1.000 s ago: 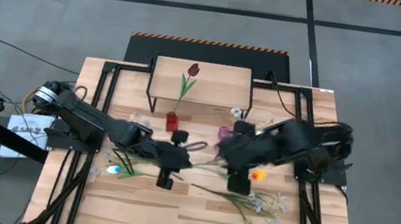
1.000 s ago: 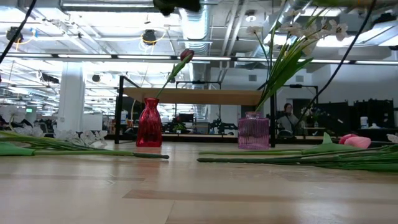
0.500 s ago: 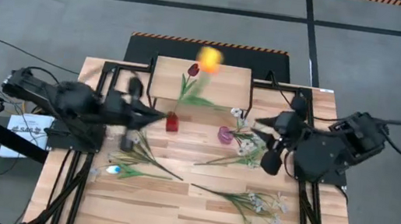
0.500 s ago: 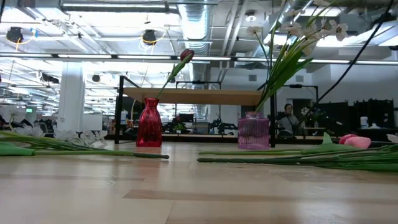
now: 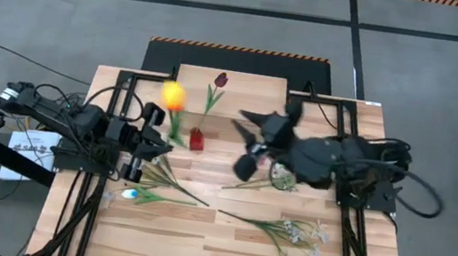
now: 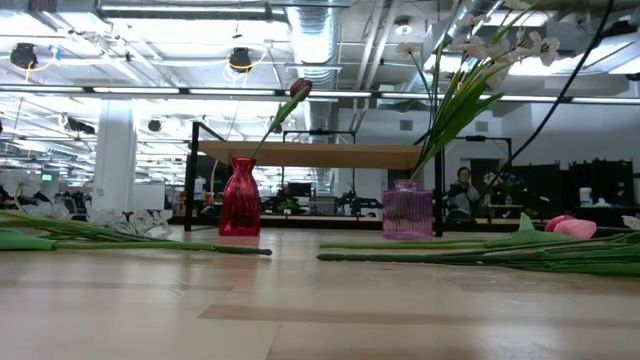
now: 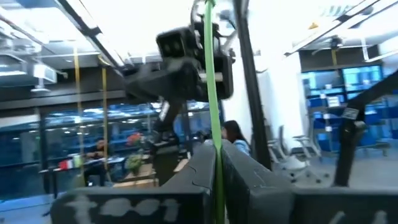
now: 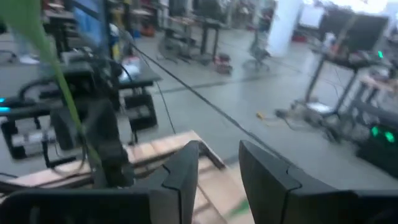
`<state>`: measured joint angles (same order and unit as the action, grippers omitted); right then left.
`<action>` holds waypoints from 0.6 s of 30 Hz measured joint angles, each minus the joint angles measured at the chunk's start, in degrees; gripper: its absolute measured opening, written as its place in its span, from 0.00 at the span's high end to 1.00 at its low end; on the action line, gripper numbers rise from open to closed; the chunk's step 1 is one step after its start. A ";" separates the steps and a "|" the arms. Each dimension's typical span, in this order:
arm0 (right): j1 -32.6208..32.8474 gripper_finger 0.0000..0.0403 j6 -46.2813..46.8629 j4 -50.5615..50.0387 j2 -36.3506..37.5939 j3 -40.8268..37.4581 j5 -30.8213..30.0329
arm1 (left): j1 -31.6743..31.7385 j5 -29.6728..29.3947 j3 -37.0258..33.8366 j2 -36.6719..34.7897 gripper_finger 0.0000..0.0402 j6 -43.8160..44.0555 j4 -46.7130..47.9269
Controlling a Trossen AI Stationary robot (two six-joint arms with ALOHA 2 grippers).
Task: Pick and place flowers into a vace then onto a shelf
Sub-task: Put the yellow tulip into the red vase
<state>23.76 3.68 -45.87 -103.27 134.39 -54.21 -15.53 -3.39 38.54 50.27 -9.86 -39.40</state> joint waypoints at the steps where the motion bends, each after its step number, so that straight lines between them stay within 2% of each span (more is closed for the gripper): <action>1: -0.73 0.73 -2.41 2.47 -0.62 0.00 1.96 | 0.00 0.60 -0.26 0.24 1.00 0.25 -0.41; 4: -2.69 0.73 -5.90 6.83 -2.11 0.00 9.51 | 0.02 4.36 -0.27 0.34 1.00 1.17 0.02; 7: -4.17 0.73 -6.14 6.19 -3.68 0.02 16.68 | -0.01 6.72 -0.23 0.01 1.00 2.02 3.06; 10: -4.53 0.71 -6.36 3.86 -5.20 0.01 21.23 | 0.00 9.12 -0.21 -1.31 1.00 2.09 7.15; 13: -4.34 0.67 -8.05 2.51 -6.40 -0.08 22.97 | 0.00 10.16 -0.19 -1.93 1.00 2.09 10.32; 18: -4.28 0.55 -10.28 5.14 -8.88 -0.10 23.92 | 0.00 10.61 -0.19 -1.93 1.00 2.11 10.43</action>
<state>19.48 -6.59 -40.74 -112.15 134.28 -30.29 -15.53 7.22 38.35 48.34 -7.75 -28.97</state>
